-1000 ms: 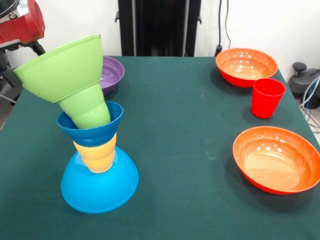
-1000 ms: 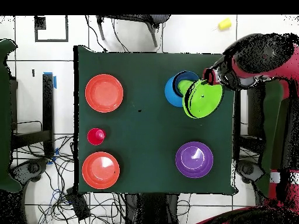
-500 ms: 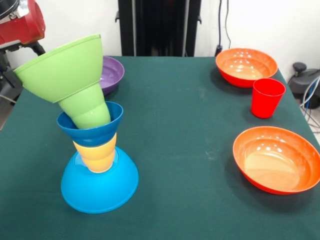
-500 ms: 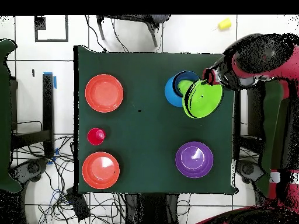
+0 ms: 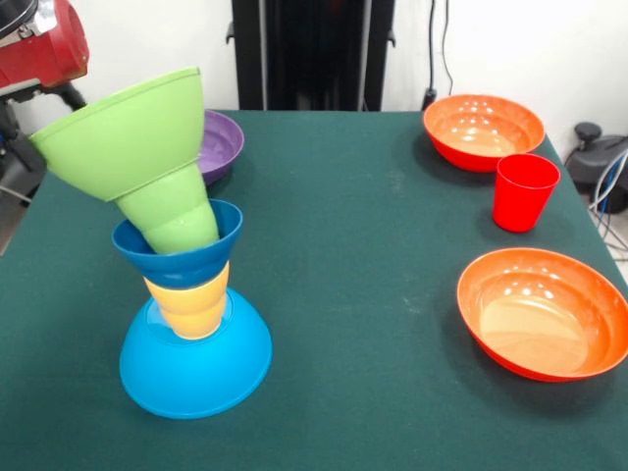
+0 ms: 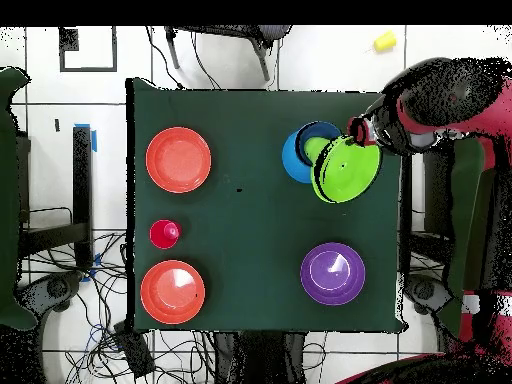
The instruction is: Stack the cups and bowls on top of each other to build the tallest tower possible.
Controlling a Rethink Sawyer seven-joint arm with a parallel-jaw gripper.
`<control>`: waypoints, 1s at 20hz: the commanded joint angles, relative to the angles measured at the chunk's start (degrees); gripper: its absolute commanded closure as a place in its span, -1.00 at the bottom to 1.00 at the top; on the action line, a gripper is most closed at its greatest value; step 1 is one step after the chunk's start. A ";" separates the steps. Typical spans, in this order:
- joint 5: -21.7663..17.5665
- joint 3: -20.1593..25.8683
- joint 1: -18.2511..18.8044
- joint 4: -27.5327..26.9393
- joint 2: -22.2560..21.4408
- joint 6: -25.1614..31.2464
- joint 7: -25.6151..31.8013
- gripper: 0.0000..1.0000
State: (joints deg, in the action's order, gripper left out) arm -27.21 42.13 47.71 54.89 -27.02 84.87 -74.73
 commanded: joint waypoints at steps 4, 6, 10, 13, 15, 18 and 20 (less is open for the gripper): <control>-3.49 -3.28 -3.17 1.34 2.27 1.79 7.05 1.00; -3.38 -3.37 -3.16 1.41 2.22 1.82 7.13 1.00; -3.19 -3.61 -3.21 1.61 2.09 1.71 6.95 1.00; -3.14 -3.63 -3.09 1.83 1.97 1.79 7.10 1.00; -3.12 -3.54 -2.99 1.91 1.94 1.44 7.32 1.00; -2.98 -3.30 -2.87 2.00 1.98 0.48 7.28 1.00; -3.03 -3.34 -2.94 1.89 2.03 0.45 7.15 1.00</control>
State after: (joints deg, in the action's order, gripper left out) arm -26.60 41.99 47.47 54.87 -27.20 84.90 -74.73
